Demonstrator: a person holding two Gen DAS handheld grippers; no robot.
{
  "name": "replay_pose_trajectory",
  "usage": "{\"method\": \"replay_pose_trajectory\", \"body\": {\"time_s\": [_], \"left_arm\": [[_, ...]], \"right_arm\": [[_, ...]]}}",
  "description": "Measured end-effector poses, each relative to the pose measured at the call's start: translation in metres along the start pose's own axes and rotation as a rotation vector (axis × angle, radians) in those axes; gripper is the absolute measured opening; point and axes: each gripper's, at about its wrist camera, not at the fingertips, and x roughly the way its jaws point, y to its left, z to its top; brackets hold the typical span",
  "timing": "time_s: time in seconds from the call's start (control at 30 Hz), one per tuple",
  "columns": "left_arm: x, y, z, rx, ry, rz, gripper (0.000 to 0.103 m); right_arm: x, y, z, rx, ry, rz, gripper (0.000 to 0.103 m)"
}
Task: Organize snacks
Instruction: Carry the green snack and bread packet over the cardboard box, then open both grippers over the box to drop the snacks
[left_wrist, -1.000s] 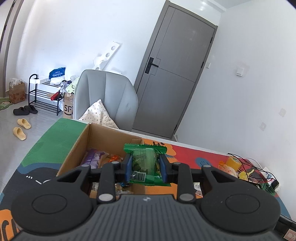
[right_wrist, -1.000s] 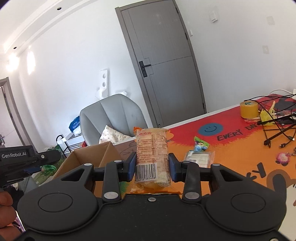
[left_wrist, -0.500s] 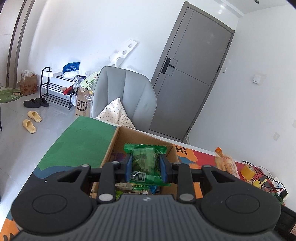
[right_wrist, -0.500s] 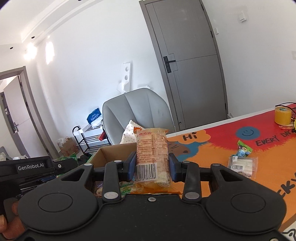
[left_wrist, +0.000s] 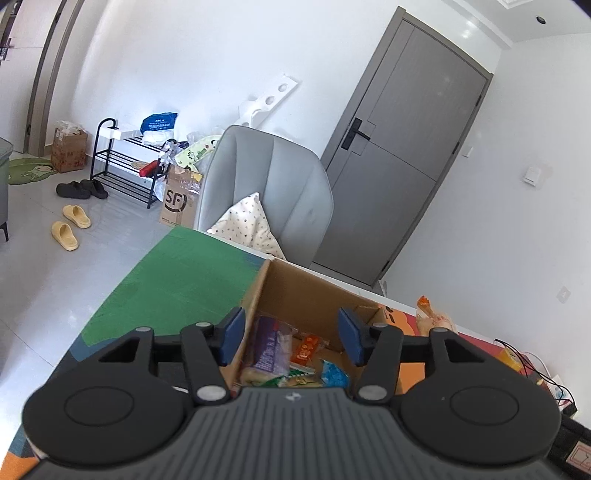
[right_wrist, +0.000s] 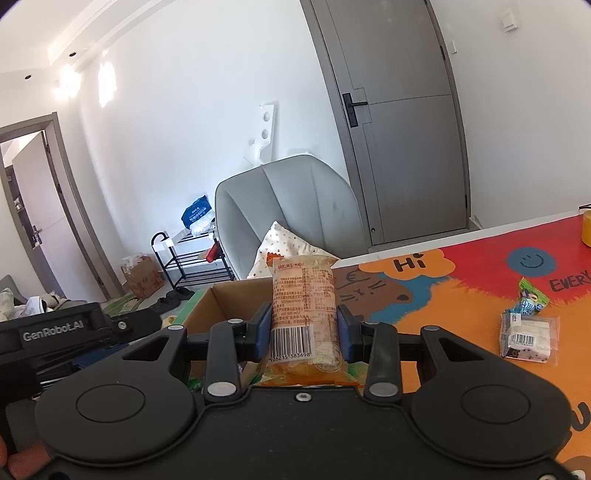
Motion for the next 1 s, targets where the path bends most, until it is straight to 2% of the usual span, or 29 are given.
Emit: {"method": "replay_pose_trajectory", "body": {"time_s": [0.1,0.23,0.33,0.37,0.43,0.6,0.8,0.9,1.0], "left_arm": [[-0.002,0.013,0.004,-0.017,-0.011,0.029,0.062],[-0.004,0.029,0.010,-0.037,-0.015,0.059,0.065],[-0.006,0.038,0.014,-0.057,-0.025,0.078,0.070],[-0.007,0.041,0.016,-0.063,-0.032,0.086,0.071],[-0.008,0.045,0.017,-0.066,-0.037,0.099,0.075],[-0.011,0.044,0.017,-0.074,-0.039,0.114,0.083],[-0.016,0.026,0.010,-0.045,-0.038,0.084,0.089],[-0.017,0.014,0.004,-0.023,-0.028,0.076,0.091],[-0.019,0.005,-0.003,-0.010,-0.019,0.057,0.095]], "right_arm": [[0.010,0.005,0.003,0.000,0.005,0.000,0.037],[0.021,0.013,0.007,0.001,0.012,0.014,0.037],[0.027,0.016,0.009,0.040,0.013,0.041,0.038],[0.030,0.017,0.009,0.052,0.010,0.044,0.040],[0.032,0.019,0.008,0.051,0.012,0.027,0.058],[0.024,0.014,0.003,0.079,0.026,0.017,0.061],[-0.001,-0.001,0.000,0.081,0.010,-0.021,0.069],[-0.012,-0.011,-0.003,0.083,0.006,-0.043,0.081],[-0.022,-0.021,-0.005,0.080,0.006,-0.075,0.081]]}}
